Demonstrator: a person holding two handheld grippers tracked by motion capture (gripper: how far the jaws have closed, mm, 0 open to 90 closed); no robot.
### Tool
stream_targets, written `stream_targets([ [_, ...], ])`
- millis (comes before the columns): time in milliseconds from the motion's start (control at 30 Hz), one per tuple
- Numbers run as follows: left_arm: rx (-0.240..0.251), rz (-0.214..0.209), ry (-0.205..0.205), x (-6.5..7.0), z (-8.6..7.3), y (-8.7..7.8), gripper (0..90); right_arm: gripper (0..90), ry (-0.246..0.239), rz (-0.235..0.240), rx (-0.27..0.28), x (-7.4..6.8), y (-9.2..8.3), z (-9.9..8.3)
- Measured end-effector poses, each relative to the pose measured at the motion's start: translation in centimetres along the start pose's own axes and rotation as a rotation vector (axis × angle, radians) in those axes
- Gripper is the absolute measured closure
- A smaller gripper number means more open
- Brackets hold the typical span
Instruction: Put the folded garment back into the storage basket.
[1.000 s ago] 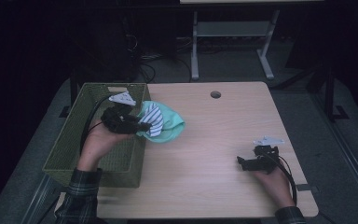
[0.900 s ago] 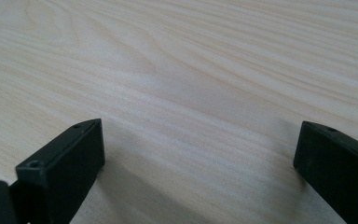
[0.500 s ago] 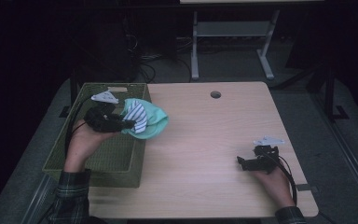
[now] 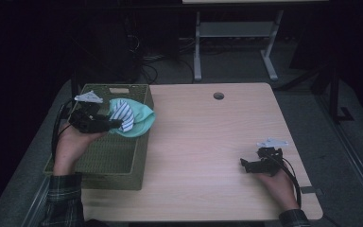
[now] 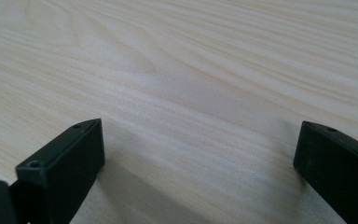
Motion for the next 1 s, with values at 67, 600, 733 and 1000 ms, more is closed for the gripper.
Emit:
stream_targets([
  [67,-0.001,0.011,-0.008,-0.5,-0.2,-0.2,70.3,1.4,0.0,0.0,0.0,0.0,0.0,0.0],
  [600,-0.057,0.135,-0.094,-4.3,-2.9,0.6,70.2,1.4,-0.001,-0.001,0.0,0.0,0.0,0.0],
  [733,-0.078,0.136,-0.112,-5.0,-3.6,1.6,70.1,1.4,0.0,0.0,0.0,0.0,0.0,0.0],
  [1000,-0.135,0.141,-0.151,-6.7,-5.8,3.7,70.0,1.4,-0.001,0.0,0.0,0.0,0.0,0.0],
])
Point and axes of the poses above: each handheld gripper's, and its own axes: y roughly forward along the jaws, z roughly out of its top, x roughly to its right, the point moved 6 cm from there along y, roughly forward along the jaws, and after that the axes turned 6 degrees about -z, right-handed, at the moved point
